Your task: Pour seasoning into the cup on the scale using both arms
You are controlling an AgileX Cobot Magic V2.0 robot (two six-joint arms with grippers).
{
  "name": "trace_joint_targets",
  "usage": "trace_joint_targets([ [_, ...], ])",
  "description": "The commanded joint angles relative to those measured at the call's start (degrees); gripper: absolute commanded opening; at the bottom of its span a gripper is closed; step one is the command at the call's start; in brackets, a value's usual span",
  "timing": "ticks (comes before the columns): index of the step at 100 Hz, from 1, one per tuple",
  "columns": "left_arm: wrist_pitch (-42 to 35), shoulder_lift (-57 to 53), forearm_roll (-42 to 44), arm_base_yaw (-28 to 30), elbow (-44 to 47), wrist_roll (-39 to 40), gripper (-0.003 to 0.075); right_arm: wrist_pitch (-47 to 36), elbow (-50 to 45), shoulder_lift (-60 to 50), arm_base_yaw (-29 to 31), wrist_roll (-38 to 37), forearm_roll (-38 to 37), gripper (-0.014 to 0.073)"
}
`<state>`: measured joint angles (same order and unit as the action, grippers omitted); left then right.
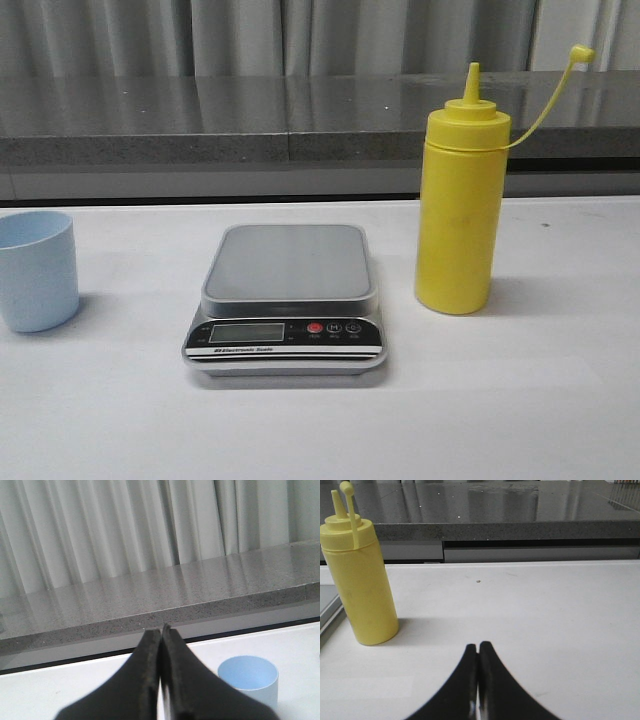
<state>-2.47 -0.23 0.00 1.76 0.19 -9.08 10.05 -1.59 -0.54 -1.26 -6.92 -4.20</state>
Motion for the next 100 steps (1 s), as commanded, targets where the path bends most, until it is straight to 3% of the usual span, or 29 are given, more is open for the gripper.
trace_joint_targets([
  [1,-4.4,-2.0,0.0,0.1,2.6,0.5,-0.002,-4.7,1.0,-1.1,0.4,0.4,0.0,-0.0068],
  [61,-6.4,-2.0,0.0,0.1,2.6,0.5,-0.002,-5.7,1.0,-1.1,0.4,0.4,-0.1,-0.0068],
  [80,-7.1,-1.7,-6.3,0.1,1.7,0.5,-0.002,-5.7,1.0,-1.1,0.4,0.4,-0.1,-0.0068],
  [100,3.5,4.7,-6.8,0.1,-7.5,0.5,-0.002,-5.6,1.0,-1.1,0.4,0.4,-0.1,-0.0068],
])
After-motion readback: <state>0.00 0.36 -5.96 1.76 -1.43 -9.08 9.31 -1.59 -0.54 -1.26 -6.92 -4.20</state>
